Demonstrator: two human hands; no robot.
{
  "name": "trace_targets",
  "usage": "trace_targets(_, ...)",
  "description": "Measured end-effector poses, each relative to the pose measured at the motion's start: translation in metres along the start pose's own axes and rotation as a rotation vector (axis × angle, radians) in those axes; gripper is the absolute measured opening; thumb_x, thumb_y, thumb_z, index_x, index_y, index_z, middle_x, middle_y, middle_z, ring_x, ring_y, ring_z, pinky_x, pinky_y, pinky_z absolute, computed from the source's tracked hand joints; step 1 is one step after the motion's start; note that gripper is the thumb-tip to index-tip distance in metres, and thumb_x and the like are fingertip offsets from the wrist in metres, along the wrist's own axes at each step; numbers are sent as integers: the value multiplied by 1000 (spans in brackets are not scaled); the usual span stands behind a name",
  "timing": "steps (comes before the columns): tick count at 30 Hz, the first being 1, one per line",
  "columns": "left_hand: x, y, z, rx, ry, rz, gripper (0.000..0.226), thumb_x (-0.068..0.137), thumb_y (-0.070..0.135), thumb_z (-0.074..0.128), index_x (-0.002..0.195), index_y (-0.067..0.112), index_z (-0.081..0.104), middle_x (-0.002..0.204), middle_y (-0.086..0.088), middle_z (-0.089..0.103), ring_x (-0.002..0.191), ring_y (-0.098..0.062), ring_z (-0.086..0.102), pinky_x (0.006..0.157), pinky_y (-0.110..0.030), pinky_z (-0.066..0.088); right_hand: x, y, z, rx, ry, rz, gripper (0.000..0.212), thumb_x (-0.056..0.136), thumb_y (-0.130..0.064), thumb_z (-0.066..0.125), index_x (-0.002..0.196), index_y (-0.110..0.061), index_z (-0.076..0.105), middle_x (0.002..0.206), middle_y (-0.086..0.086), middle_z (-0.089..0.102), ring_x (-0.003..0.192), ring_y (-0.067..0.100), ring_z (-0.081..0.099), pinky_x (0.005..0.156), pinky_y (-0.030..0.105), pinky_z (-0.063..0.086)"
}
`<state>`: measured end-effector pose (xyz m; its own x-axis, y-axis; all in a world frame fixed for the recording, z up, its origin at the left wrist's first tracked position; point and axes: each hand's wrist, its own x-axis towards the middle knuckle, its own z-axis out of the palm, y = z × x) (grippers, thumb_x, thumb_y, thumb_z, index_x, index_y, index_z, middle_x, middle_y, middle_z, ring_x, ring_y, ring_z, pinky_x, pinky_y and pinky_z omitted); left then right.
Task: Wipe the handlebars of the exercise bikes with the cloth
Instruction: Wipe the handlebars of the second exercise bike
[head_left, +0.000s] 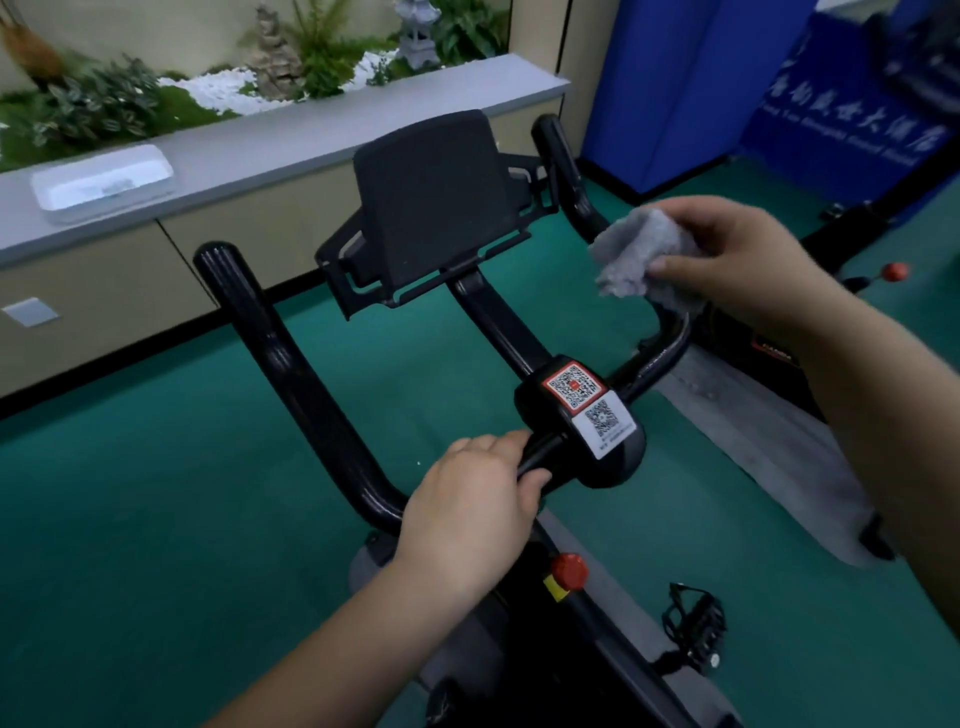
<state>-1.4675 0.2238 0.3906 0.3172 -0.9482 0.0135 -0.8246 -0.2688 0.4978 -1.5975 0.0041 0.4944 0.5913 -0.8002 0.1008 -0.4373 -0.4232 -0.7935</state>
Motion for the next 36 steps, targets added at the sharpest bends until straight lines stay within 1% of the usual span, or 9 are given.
trace_targets(2,-1,1,0,13,2,-15,37,91,46,44,125,35,48,106,9,61,101,-15,50,77,-27,40,-15,14,-4,-137,-47,-56,43,81,3,66,114,-24,63,102,-11,63,84,-4,60,77,2,46)
trace_targets(5,-1,4,1,35,8,-48,39,91,48,42,128,37,45,111,12,60,104,-14,50,81,-27,40,-35,46,9,-296,-365,-137,50,78,9,61,117,-22,64,121,-6,63,114,6,57,100,14,42)
trace_targets(7,-2,7,2,52,12,-68,40,91,47,42,130,36,44,115,12,59,107,-13,50,83,-26,39,-47,62,20,-305,-481,-164,45,82,-9,62,126,-19,61,137,-7,53,131,5,43,112,16,27)
trace_targets(10,-4,12,3,79,32,-108,41,91,46,42,131,35,44,117,12,59,110,-13,49,85,-26,40,-54,72,41,-234,-303,-265,46,90,-38,46,125,-13,61,133,-2,55,129,6,43,111,13,24)
trace_targets(15,-5,15,5,112,52,-148,42,90,44,46,130,32,49,116,9,62,111,-17,51,87,-30,43,-41,98,54,-393,-206,-500,39,99,-34,38,123,-15,62,120,1,61,113,19,55,101,38,41)
trace_targets(23,-5,18,7,153,62,-159,44,84,46,40,122,29,56,102,7,66,99,-22,57,78,-33,48,-29,119,47,-353,32,-561,46,102,-35,31,110,-10,69,112,3,67,109,24,59,98,41,42)
trace_targets(26,-5,19,7,187,69,-159,41,84,45,41,119,30,57,97,7,66,96,-21,58,75,-32,47,-44,115,70,-335,0,-623,47,102,-35,30,114,-9,66,113,4,65,109,24,57,98,39,41)
trace_targets(30,-3,19,7,208,52,-156,41,84,46,39,120,32,54,98,9,65,96,-19,57,75,-31,47,-20,125,41,-439,-139,-776,47,102,-36,29,118,-9,65,114,6,66,107,22,57,95,36,41)
trace_targets(36,-2,16,9,236,59,-130,48,84,49,31,118,29,56,95,8,66,91,-19,59,72,-31,49,-3,134,19,-381,28,-675,46,102,-35,29,106,-14,70,106,5,69,101,26,62,93,40,45)
